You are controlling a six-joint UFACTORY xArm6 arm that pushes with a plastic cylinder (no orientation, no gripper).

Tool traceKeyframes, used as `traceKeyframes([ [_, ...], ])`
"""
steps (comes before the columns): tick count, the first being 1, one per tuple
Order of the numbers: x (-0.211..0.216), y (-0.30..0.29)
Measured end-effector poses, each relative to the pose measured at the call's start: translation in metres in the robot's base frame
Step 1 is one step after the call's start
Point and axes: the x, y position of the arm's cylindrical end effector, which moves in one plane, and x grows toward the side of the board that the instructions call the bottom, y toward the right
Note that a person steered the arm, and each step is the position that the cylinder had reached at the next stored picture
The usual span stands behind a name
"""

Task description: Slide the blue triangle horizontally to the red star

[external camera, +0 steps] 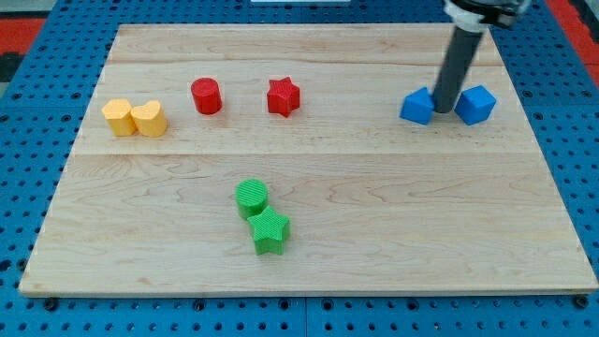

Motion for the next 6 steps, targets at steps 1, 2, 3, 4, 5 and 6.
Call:
traceKeyframes([
  [1,-0.003,-0.002],
  [2,-0.007,0.006],
  [3,-0.008,0.021],
  [4,0.009,-0.016],
  [5,0.009,-0.066],
  [6,0.026,-0.074],
])
